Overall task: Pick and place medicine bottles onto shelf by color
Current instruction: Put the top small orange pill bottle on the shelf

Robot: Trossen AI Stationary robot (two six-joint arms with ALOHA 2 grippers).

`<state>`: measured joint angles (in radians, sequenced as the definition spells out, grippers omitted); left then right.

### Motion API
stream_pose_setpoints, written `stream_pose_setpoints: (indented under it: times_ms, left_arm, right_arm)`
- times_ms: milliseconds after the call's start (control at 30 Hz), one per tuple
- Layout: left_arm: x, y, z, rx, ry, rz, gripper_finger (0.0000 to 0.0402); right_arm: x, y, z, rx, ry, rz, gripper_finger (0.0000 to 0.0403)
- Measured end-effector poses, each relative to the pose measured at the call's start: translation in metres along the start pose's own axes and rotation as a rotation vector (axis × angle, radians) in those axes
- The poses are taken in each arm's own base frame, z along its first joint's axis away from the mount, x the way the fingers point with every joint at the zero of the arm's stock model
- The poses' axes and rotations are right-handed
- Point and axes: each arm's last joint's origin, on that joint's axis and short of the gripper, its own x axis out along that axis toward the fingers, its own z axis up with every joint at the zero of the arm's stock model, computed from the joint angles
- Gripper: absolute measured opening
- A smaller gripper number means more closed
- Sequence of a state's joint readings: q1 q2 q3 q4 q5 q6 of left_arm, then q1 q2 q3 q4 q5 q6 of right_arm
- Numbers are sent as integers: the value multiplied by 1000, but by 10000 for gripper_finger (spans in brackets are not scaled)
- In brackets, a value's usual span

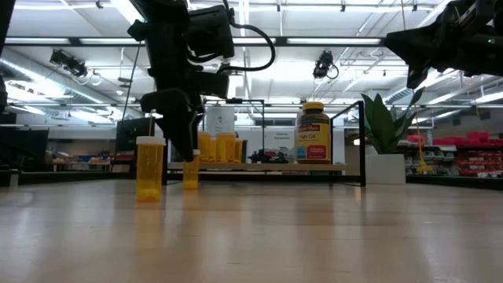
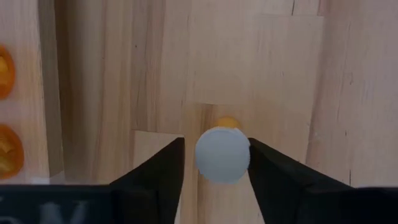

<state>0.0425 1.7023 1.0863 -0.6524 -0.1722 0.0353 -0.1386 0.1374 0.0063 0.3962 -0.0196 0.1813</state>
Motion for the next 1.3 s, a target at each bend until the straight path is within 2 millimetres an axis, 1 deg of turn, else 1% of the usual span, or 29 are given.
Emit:
stream_pose_setpoints:
  times_ms: [200,333,667,833,1000,1167,1300]
  left_arm:
    - [0,0,3,-1,-26,1,144]
    - [-2,1,6,2,-44,1,131]
    - [-16,6,23,-2,-110,6,137]
    - [-28,25,38,-56,-180,25,129]
    - [-42,49,52,-88,-267,42,136]
    - [-51,76,61,-116,-354,90,134]
    - [-54,98,65,-147,-442,111,130]
  right_arm:
    - [0,0,0,0,0,0,57]
    - [0,0,0,0,0,0,57]
    - [0,0,0,0,0,0,57]
    - [0,0,0,0,0,0,57]
    - [0,0,0,0,0,0,57]
    - [0,0,0,0,0,0,57]
    - [0,0,0,0,0,0,57]
